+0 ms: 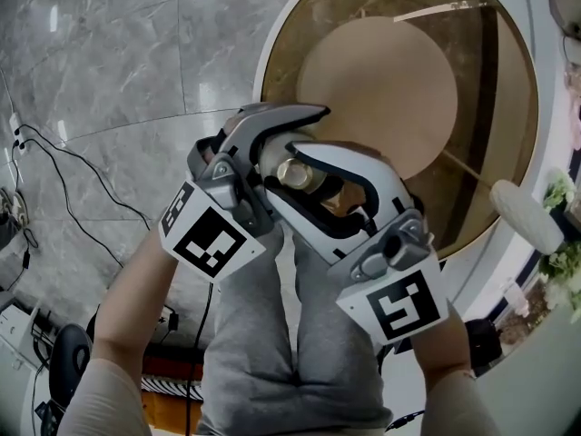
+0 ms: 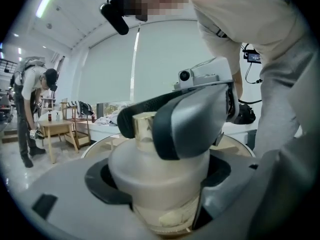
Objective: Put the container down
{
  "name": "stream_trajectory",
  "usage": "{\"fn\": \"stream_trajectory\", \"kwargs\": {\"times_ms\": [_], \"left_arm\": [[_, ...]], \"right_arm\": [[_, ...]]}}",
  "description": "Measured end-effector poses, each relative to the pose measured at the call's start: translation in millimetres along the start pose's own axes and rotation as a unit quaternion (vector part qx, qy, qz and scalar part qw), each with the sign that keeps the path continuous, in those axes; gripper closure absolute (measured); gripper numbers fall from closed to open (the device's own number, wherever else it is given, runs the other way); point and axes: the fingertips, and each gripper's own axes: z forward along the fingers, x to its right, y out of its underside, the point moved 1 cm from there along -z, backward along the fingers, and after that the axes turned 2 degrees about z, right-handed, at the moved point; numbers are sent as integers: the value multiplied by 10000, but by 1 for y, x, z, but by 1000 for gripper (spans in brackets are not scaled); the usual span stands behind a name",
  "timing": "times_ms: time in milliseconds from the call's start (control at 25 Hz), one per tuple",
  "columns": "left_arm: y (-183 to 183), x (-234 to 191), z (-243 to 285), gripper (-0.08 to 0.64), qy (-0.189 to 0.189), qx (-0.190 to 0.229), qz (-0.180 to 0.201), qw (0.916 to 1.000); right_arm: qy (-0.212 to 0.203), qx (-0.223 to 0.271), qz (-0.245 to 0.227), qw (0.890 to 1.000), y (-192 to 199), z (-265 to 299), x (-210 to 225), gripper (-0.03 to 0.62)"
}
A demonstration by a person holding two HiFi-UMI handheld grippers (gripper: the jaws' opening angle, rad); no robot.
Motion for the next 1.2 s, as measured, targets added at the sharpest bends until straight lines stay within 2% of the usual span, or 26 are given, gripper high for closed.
{"fn": "stream_trajectory", "kwargs": {"times_ms": [120, 240, 840, 1000, 1200], "left_arm": [[8, 1, 2, 209, -114, -104, 72, 9999], [5, 1, 6, 209, -151, 6, 28, 9999], [8, 2, -2, 209, -187, -42, 127, 9997], [12, -1, -6, 205, -206, -164, -66, 9996], [3, -5, -17, 198, -187, -101, -361, 9991]], "right_arm": [[15, -91, -162, 9998, 9, 0, -2, 449], [143, -73, -230, 9996, 13, -3, 1, 449], [208, 293, 184, 9992, 25, 3, 0, 443], [292, 314, 426, 9982, 26, 2, 2, 437], [386, 296, 800, 9956, 18, -3, 6, 403]]}}
